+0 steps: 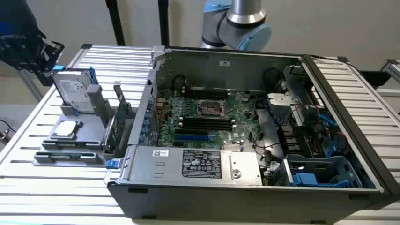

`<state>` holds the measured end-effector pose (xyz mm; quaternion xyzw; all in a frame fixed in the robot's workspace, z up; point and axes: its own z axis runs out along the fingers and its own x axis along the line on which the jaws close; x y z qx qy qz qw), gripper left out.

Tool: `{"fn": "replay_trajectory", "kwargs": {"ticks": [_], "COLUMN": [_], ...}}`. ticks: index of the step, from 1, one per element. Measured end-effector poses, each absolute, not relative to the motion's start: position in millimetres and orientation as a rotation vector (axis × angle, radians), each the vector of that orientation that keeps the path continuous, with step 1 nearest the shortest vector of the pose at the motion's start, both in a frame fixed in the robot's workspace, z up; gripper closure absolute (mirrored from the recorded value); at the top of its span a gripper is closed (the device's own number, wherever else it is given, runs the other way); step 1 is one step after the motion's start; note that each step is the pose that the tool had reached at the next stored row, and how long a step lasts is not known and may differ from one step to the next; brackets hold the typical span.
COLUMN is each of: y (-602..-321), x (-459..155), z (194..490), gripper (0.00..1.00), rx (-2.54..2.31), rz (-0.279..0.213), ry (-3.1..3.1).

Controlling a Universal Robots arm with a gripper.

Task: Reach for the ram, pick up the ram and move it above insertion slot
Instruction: 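Reach for the ram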

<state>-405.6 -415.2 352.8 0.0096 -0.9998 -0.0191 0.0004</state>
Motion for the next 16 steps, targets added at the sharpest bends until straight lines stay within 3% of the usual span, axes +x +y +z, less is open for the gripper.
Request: {"fn": "replay_trajectory", "kwargs": {"ticks": [16], "y": [-419.1], "x": [-403.5], "z": [352.8], "gripper": [0.89], "rx": [0.03], "rz": [-0.06], "ry": [-3.14]}}
